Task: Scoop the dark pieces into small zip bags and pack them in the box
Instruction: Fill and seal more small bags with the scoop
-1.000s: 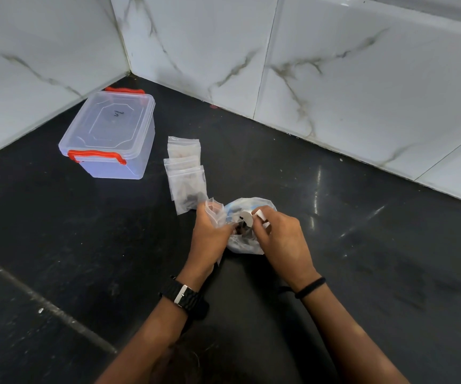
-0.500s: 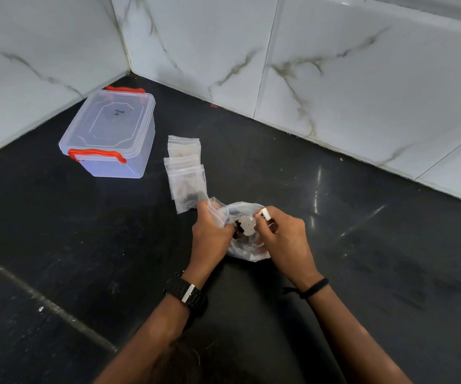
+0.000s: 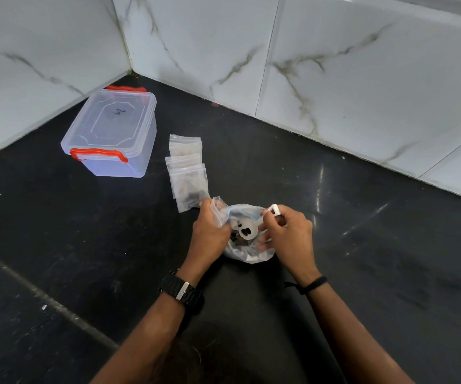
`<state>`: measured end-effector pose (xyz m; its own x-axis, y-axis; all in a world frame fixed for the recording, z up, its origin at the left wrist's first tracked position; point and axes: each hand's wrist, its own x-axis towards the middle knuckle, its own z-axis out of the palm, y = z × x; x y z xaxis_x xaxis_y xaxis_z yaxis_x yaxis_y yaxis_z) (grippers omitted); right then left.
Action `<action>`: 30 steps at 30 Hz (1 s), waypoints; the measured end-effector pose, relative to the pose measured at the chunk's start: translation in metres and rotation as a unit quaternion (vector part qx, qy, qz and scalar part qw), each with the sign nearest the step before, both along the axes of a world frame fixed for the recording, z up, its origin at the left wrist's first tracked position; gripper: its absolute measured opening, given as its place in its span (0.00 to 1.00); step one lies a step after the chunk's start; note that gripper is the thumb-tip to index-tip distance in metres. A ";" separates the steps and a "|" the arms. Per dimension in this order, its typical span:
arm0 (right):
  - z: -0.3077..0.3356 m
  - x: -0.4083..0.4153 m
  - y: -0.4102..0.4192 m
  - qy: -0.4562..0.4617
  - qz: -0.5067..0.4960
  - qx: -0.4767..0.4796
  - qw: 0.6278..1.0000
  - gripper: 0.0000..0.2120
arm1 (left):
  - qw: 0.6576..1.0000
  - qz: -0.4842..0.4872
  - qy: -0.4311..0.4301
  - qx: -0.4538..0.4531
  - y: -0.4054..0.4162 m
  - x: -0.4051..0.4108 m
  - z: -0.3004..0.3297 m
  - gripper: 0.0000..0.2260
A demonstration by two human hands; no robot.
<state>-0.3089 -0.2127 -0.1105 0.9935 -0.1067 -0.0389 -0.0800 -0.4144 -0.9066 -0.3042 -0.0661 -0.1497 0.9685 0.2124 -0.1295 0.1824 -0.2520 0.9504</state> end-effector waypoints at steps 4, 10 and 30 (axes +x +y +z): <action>0.002 -0.002 0.002 0.005 -0.021 0.016 1.000 0.11 | 1.000 0.014 -0.006 -0.017 -0.002 -0.002 -0.001 0.15; 0.009 0.001 -0.001 0.060 -0.052 0.127 0.989 0.08 | 0.997 -0.004 -0.010 -0.082 -0.003 -0.005 0.002 0.17; 0.010 -0.001 0.002 0.077 -0.040 0.166 0.982 0.11 | 0.999 0.030 -0.037 0.013 -0.006 -0.002 0.002 0.14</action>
